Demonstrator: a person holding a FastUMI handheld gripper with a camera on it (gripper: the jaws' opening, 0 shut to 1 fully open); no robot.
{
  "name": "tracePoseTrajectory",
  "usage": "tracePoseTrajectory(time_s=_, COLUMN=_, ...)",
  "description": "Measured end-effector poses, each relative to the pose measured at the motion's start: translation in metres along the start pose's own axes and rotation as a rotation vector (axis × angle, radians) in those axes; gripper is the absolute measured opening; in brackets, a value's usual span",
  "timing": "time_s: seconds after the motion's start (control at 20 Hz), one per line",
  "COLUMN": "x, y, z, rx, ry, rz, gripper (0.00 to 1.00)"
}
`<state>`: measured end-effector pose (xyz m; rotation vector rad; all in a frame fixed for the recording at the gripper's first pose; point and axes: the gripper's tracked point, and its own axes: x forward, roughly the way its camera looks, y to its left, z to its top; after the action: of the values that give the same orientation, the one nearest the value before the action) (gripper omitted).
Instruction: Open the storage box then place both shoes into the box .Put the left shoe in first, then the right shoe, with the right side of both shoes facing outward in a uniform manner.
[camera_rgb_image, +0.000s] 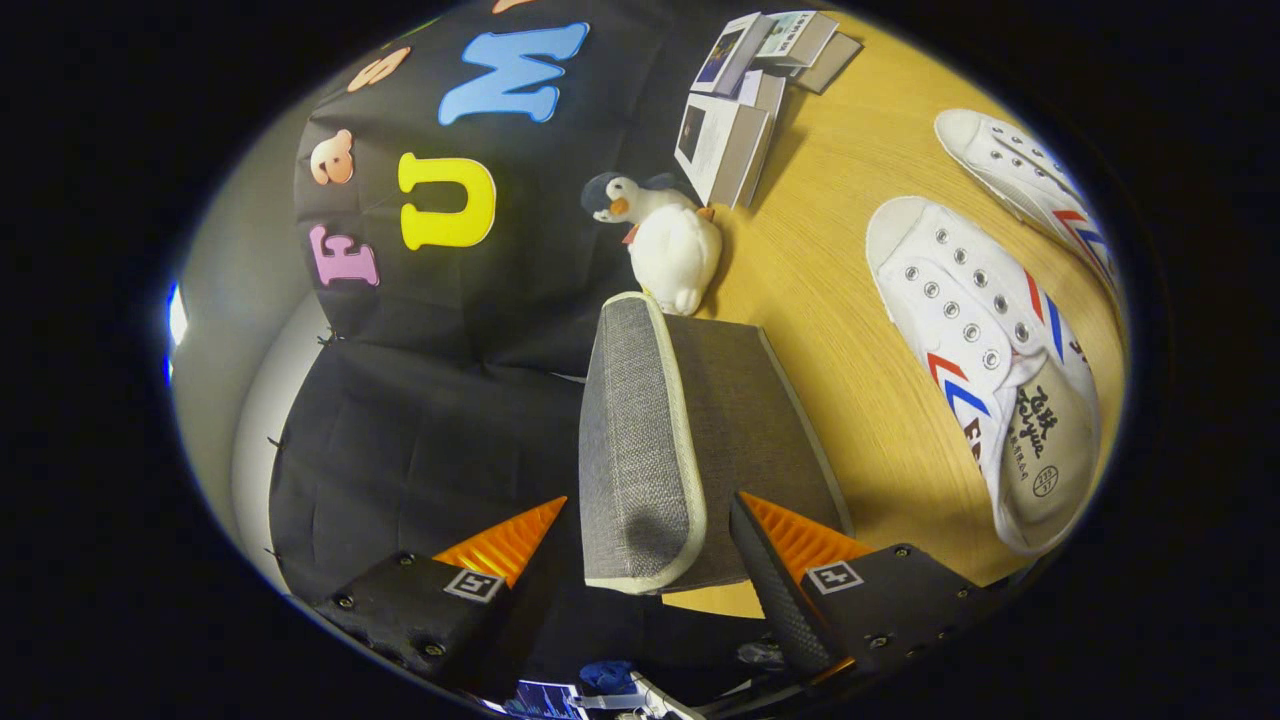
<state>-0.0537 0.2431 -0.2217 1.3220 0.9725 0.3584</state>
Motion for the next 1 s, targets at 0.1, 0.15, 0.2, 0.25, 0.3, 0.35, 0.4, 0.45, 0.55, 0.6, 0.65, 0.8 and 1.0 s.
tracePoseTrajectory(time_s=0.1, x=0.003, y=0.001, z=-0.003, rx=0.004, ry=0.021, rz=0.001, gripper=0.94)
tracePoseTrajectory(time_s=0.15, x=0.005, y=0.002, z=-0.002, rx=0.0, ry=0.016, rz=0.004, gripper=0.94)
tracePoseTrajectory(time_s=0.2, x=0.008, y=-0.004, z=0.001, rx=0.002, ry=0.001, rz=-0.021, gripper=0.91)
tracePoseTrajectory(time_s=0.25, x=0.011, y=-0.005, z=0.003, rx=0.013, ry=-0.003, rz=-0.02, gripper=0.62)
tracePoseTrajectory(time_s=0.3, x=0.008, y=-0.002, z=0.003, rx=0.032, ry=0.002, rz=-0.011, gripper=0.59)
tracePoseTrajectory(time_s=0.35, x=0.009, y=-0.001, z=0.004, rx=0.043, ry=0.006, rz=-0.005, gripper=0.6)
tracePoseTrajectory(time_s=0.4, x=0.008, y=0.0, z=0.005, rx=0.041, ry=0.009, rz=-0.004, gripper=0.59)
tracePoseTrajectory(time_s=0.45, x=0.008, y=0.0, z=0.004, rx=0.033, ry=0.017, rz=-0.003, gripper=0.59)
tracePoseTrajectory(time_s=0.55, x=0.008, y=-0.001, z=-0.001, rx=0.015, ry=0.044, rz=-0.008, gripper=0.59)
tracePoseTrajectory(time_s=0.6, x=0.007, y=0.0, z=-0.003, rx=0.009, ry=0.051, rz=-0.009, gripper=0.6)
tracePoseTrajectory(time_s=0.65, x=0.007, y=0.0, z=-0.004, rx=0.007, ry=0.055, rz=-0.008, gripper=0.59)
tracePoseTrajectory(time_s=0.8, x=0.009, y=-0.002, z=-0.009, rx=-0.011, ry=0.081, rz=-0.025, gripper=0.59)
tracePoseTrajectory(time_s=1.0, x=0.003, y=-0.001, z=0.006, rx=0.018, ry=0.034, rz=-0.024, gripper=0.18)
